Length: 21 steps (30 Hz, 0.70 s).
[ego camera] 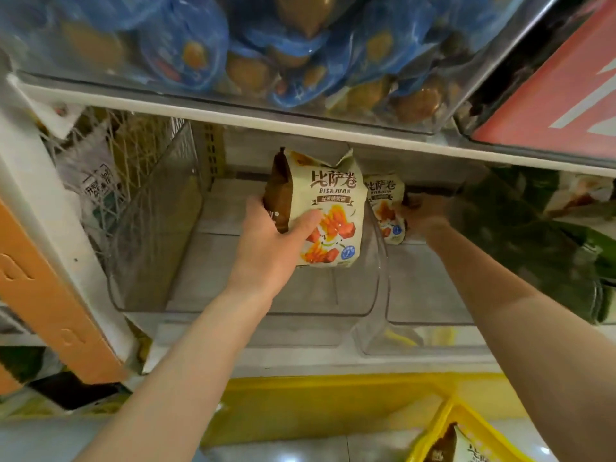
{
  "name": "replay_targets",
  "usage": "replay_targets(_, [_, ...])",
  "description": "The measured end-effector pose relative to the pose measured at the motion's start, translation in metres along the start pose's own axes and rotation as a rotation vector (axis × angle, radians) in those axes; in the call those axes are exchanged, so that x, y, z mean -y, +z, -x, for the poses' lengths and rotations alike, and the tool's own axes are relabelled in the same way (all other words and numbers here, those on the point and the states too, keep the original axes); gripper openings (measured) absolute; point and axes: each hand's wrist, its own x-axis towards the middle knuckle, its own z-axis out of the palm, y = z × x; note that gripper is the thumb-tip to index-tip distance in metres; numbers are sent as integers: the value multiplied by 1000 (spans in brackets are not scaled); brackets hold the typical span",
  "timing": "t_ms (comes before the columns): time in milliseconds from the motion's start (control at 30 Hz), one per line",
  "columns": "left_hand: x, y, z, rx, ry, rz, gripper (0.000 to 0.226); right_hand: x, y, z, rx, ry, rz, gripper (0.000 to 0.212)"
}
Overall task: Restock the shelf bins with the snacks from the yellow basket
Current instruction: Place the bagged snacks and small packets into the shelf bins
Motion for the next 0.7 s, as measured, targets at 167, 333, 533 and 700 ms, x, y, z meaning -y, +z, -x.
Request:
replay_targets(167, [1,-2,6,-19,-10,53,38,-3,-3,8,248,50,-104,26])
replay_targets(333, [-1,-3,9,-49,-7,85,39,-2,-12,7,163,11,-101,26])
replay_targets(533, [-3,-1,10,-55,7,116,37,0,-7,7,-121,-122,-116,41])
replay_targets(700, [-1,0,10,-54,10,95,38,2,-10,9,164,-29,-22,50])
